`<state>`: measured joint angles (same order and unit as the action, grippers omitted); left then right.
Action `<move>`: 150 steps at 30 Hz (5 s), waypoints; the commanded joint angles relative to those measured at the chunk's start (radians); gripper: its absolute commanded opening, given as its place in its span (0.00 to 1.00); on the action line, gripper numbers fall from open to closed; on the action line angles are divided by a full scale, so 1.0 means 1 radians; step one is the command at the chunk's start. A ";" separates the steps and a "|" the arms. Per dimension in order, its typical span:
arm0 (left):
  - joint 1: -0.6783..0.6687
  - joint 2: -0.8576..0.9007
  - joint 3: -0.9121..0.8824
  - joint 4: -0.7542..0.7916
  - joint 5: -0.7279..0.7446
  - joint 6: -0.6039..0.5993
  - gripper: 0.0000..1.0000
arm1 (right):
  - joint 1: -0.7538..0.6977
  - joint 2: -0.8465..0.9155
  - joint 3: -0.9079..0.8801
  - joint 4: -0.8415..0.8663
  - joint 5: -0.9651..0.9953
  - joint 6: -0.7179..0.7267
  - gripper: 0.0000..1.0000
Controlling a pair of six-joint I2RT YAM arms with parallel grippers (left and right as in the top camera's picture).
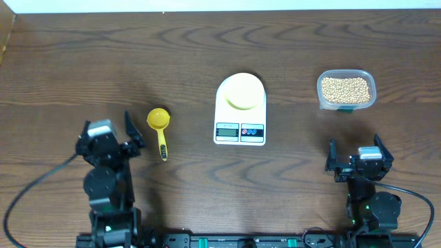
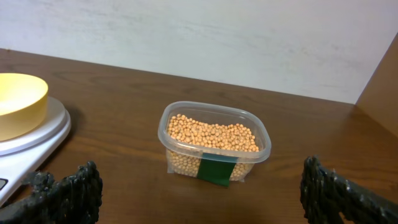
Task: Scoop item into bowl and weigh 50g on scale
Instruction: 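Raise the left arm and move it forward above the yellow scoop, then lower the left gripper onto the yellow scoop's cup rim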
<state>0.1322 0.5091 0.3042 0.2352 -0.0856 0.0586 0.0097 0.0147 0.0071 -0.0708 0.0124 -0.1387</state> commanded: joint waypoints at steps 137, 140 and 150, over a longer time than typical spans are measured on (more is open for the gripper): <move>0.029 1.236 1.153 -1.136 0.257 0.046 0.86 | -0.003 -0.007 -0.002 -0.004 0.004 0.011 0.99; 0.029 1.236 1.125 -1.131 0.257 0.046 0.86 | -0.003 -0.007 -0.002 -0.004 0.004 0.011 0.99; 0.029 1.236 1.044 -1.093 0.250 0.047 0.86 | -0.003 -0.007 -0.002 -0.004 0.004 0.011 0.99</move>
<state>0.1616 1.7451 1.3678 -0.8589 0.1631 0.1051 0.0097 0.0147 0.0071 -0.0708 0.0124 -0.1387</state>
